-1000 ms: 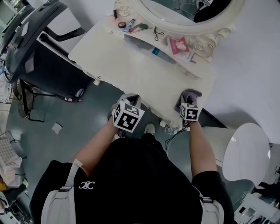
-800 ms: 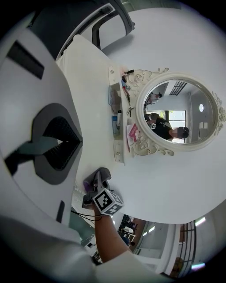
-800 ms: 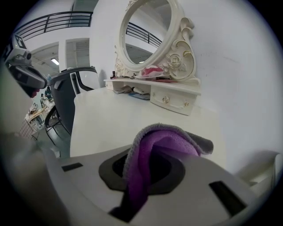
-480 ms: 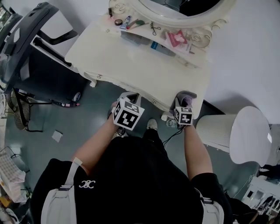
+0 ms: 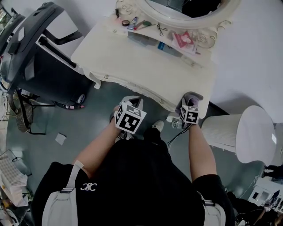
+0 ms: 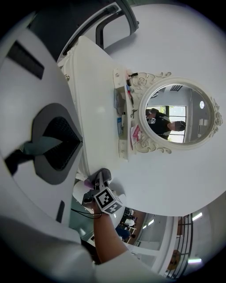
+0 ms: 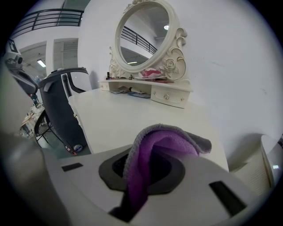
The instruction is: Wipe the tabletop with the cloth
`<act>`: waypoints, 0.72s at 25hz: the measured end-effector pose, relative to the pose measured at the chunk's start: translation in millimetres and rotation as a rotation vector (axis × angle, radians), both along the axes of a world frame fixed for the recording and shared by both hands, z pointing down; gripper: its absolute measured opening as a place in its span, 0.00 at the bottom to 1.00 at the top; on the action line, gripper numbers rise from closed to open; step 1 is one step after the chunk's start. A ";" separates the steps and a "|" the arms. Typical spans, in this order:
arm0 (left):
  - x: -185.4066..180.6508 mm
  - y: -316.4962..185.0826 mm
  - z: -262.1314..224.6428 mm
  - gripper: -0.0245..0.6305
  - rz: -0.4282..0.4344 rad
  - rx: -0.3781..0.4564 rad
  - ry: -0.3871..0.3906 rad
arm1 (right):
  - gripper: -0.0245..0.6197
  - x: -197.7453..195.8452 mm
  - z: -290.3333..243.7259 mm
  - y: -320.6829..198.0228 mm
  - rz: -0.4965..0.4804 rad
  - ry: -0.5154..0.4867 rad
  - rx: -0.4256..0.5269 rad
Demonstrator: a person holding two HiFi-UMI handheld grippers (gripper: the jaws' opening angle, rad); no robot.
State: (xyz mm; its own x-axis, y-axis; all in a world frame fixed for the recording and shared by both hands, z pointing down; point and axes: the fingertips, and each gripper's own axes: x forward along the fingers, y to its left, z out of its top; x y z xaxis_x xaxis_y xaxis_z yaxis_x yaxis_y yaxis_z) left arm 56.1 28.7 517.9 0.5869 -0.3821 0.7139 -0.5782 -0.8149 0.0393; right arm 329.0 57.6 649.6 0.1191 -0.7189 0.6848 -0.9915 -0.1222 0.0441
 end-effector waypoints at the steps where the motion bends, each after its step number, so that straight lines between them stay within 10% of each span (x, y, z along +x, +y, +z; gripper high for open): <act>1: -1.0 0.6 -0.4 0.04 0.001 -0.002 0.003 | 0.10 -0.2 0.4 1.3 0.002 -0.012 -0.005; 18: 24.7 -21.7 33.6 0.04 -0.001 -0.079 -0.061 | 0.10 46.9 -0.8 -50.3 0.012 -0.124 -0.038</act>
State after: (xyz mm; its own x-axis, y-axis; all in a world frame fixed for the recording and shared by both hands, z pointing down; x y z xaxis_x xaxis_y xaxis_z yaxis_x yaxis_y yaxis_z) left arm 80.7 6.9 551.6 0.5412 -0.3240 0.7760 -0.5823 -0.8101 0.0678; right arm 376.0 7.3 648.8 0.0403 -0.6912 0.7215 -0.9881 -0.1346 -0.0738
